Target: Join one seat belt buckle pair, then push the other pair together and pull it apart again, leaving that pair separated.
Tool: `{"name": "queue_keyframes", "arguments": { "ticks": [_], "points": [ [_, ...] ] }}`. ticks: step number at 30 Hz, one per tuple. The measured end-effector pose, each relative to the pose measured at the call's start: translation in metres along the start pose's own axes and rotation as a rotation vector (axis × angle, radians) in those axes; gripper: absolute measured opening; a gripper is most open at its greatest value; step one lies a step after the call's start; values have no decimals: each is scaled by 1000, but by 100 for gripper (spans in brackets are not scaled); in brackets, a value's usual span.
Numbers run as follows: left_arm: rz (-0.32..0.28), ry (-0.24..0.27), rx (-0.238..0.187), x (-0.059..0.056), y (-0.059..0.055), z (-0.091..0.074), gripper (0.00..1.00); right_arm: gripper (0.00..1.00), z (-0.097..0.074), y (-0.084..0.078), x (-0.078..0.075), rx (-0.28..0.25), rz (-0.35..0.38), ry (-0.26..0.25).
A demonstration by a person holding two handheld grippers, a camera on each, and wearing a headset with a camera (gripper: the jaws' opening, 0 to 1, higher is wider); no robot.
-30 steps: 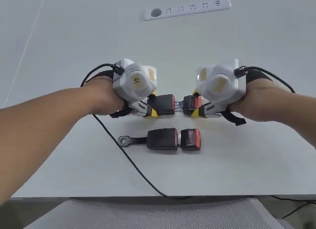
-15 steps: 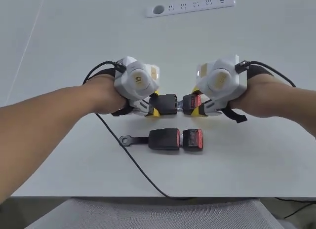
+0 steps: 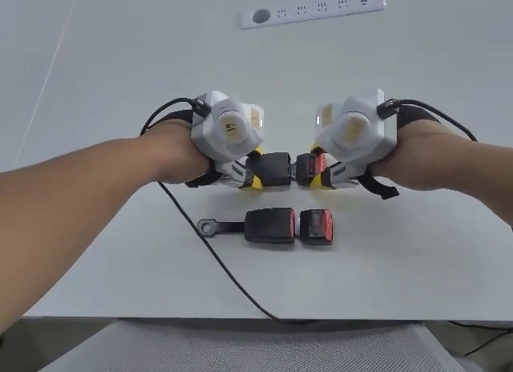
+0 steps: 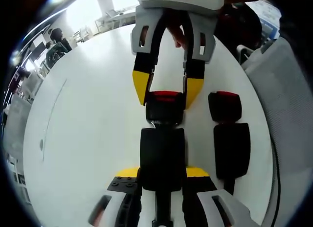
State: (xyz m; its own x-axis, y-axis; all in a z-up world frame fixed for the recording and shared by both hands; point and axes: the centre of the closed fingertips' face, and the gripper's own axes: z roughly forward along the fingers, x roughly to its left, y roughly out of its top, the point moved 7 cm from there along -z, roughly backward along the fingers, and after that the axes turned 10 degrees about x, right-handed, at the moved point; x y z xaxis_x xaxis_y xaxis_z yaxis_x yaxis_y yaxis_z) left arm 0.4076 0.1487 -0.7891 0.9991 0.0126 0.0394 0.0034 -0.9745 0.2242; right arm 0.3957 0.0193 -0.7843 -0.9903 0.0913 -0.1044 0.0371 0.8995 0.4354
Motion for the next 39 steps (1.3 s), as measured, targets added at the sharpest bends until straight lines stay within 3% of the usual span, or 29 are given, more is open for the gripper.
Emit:
{"name": "queue_keyframes", "arguments": {
  "ticks": [8,11,16,25,31,39],
  "points": [
    [3,-8,4,0,0,0,32,29,-6,-12,0,11,-5,-8],
    [10,-7,2,-1,1,0,32,29,-8,-15,0,-17,17,2],
    [2,-7,3,0,1,0,32,30,-10,-19,2,-7,-19,-12],
    [-20,4,-29,-2,-1,-1,33,31,-27,-57,3,6,17,-29],
    [-16,-5,-16,-1,0,-1,33,32,-45,-93,0,61,54,-60],
    [-17,4,-25,-3,-1,-1,33,33,-60,-125,4,130,72,-71]
  ]
}}
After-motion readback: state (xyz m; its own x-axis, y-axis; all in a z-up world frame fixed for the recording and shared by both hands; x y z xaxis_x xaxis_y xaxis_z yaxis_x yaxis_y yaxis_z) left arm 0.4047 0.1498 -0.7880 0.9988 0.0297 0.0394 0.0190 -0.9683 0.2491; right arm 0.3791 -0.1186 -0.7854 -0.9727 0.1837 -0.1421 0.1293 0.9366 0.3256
